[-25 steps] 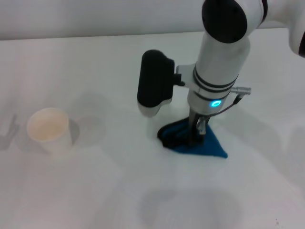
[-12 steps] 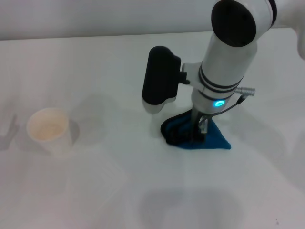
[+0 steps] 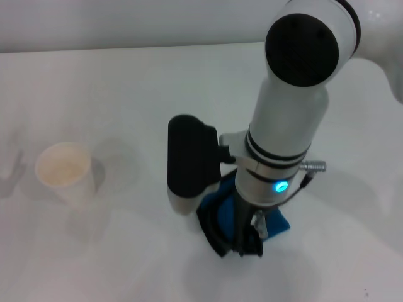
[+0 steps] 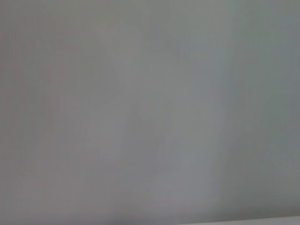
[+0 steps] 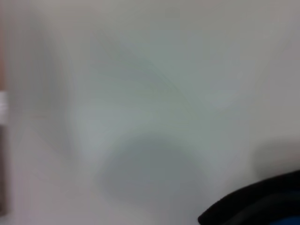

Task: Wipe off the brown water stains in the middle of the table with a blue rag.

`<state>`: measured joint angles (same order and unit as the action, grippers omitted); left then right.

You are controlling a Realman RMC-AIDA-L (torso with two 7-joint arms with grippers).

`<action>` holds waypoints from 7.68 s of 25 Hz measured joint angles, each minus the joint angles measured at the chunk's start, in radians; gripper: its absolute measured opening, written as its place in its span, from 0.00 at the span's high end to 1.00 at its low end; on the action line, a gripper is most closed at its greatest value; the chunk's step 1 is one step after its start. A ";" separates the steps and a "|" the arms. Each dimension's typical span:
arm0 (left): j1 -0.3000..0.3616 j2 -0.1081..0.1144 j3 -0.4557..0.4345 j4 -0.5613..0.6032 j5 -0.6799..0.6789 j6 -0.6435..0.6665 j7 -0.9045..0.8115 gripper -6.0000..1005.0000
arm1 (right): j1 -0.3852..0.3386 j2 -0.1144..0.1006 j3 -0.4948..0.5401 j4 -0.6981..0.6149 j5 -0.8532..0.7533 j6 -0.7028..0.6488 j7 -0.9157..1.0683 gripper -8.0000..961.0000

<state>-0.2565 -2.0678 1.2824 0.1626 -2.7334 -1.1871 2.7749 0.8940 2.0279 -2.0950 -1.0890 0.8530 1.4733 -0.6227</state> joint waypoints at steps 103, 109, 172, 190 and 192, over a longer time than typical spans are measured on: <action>-0.004 0.002 0.000 0.005 0.006 0.006 0.000 0.13 | -0.187 -0.013 0.475 0.019 -0.655 -0.034 0.055 0.16; -0.004 0.002 0.000 0.005 0.006 0.006 0.000 0.13 | -0.192 -0.014 0.478 -0.004 -0.685 -0.006 0.057 0.16; -0.004 0.009 -0.002 0.017 -0.002 0.013 0.000 0.12 | -0.631 -0.024 0.941 -0.343 0.125 -0.534 -0.412 0.71; -0.016 0.002 -0.002 0.040 -0.002 0.032 -0.002 0.12 | -0.621 -0.025 1.389 0.309 0.793 -0.346 -1.264 0.99; -0.022 0.002 -0.002 0.040 -0.002 0.033 -0.001 0.12 | -0.620 -0.026 1.431 0.352 0.812 -0.314 -1.328 0.98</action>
<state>-0.2781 -2.0663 1.2808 0.2030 -2.7350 -1.1539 2.7737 0.2743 2.0022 -0.6641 -0.7365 1.6647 1.1596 -1.9506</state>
